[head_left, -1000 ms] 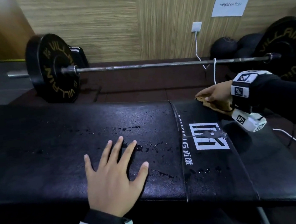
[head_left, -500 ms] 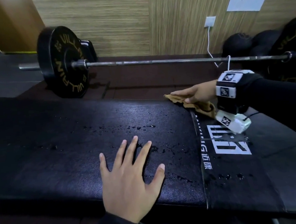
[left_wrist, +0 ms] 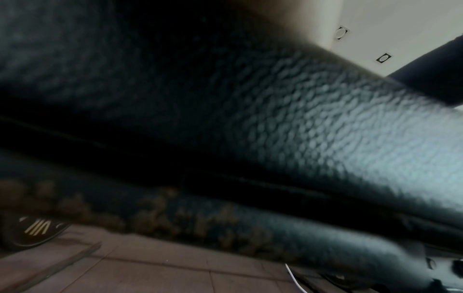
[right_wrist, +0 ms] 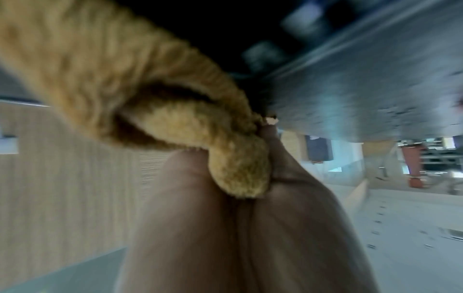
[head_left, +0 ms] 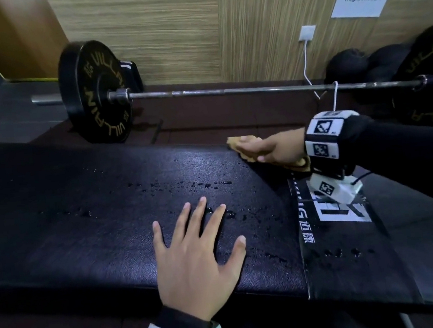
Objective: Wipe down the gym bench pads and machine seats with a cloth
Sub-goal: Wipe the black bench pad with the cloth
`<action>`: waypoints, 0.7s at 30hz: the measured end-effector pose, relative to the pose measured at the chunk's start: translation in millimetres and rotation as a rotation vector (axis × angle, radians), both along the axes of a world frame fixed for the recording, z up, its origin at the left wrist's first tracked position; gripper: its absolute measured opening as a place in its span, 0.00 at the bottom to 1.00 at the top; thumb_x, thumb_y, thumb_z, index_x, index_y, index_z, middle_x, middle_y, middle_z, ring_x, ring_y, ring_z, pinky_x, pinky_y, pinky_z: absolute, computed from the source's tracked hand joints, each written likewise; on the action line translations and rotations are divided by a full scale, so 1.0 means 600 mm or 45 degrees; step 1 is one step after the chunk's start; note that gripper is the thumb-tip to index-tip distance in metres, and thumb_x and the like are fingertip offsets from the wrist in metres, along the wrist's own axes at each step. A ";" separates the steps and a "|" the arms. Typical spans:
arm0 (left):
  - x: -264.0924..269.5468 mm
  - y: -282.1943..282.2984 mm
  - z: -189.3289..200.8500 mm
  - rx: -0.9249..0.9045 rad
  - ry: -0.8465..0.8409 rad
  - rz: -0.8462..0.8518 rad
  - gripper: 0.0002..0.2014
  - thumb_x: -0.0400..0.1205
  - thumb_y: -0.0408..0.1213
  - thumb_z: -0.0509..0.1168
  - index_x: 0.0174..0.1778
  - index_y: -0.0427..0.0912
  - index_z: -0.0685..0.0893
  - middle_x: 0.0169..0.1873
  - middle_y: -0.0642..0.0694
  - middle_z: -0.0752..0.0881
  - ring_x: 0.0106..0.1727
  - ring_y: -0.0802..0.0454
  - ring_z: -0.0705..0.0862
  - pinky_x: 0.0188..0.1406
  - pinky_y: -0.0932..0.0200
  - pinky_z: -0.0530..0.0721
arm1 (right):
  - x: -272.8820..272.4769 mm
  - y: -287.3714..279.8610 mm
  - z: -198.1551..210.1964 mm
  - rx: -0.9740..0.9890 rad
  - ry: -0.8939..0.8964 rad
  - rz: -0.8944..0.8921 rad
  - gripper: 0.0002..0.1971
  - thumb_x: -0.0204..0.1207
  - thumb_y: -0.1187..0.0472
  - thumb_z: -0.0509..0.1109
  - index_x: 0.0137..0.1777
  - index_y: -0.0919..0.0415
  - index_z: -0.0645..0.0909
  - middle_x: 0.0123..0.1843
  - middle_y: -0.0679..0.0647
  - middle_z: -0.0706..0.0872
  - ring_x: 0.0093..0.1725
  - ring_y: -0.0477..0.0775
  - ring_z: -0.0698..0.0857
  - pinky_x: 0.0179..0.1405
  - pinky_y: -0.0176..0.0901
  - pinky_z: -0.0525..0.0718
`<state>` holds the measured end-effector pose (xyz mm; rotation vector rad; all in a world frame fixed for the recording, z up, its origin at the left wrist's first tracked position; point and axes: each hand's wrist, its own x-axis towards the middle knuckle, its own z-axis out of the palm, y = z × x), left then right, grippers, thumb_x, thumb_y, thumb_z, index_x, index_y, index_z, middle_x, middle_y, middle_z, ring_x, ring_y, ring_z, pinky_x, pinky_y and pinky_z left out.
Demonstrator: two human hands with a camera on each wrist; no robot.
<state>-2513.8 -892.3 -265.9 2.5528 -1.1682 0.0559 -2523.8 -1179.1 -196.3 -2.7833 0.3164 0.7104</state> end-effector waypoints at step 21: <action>-0.001 0.000 0.000 -0.027 -0.006 0.012 0.28 0.74 0.67 0.55 0.70 0.65 0.76 0.75 0.59 0.73 0.78 0.56 0.68 0.76 0.33 0.59 | -0.026 -0.025 -0.012 -0.016 -0.068 -0.024 0.30 0.84 0.65 0.54 0.81 0.38 0.51 0.84 0.41 0.48 0.82 0.49 0.55 0.82 0.51 0.51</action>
